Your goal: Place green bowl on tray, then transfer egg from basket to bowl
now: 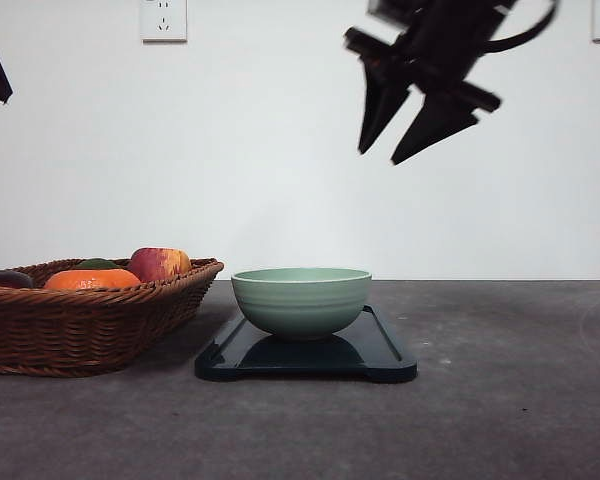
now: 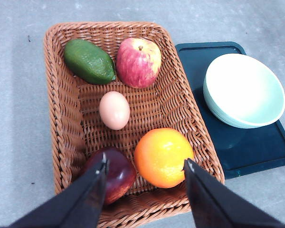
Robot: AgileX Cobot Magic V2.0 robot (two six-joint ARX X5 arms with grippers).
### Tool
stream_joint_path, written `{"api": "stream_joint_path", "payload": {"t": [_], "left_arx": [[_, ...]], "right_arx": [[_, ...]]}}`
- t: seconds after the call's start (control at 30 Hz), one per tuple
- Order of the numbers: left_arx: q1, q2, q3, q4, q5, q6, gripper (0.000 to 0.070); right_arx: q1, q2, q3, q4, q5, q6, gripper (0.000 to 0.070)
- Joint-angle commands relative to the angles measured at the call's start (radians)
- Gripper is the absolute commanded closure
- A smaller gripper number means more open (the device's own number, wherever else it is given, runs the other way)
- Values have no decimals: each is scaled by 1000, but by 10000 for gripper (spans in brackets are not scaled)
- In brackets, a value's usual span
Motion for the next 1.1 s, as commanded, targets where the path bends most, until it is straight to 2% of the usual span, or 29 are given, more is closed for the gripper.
{"api": "stream_joint_path", "payload": {"t": [0.0,0.2,0.6,0.87,0.9,1.0,1.07], "left_arx": [[-3,6,24,9,5,-22,385],[-3,6,24,11,5,-49,385],[-6,6,24,-15,6,-53,384],[-11,96,96,-72,2,-52,378],[-11,124,121,-89,2,-52,367],[-11,219,198,-132,2,-48,259],[-11,288,253,-163,2,-45,259]], "right_arx": [[6,-57,-70,53,3,-28,428],[5,-257,-312,135,5,-67,428],[5,-570,-656,139,4,-64,428],[5,-614,-697,154,-3,-38,428],[5,-613,-697,163,-3,-38,428],[5,-613,-697,193,-3,-37,428],[5,-613,-697,205,-3,-37,428]]}}
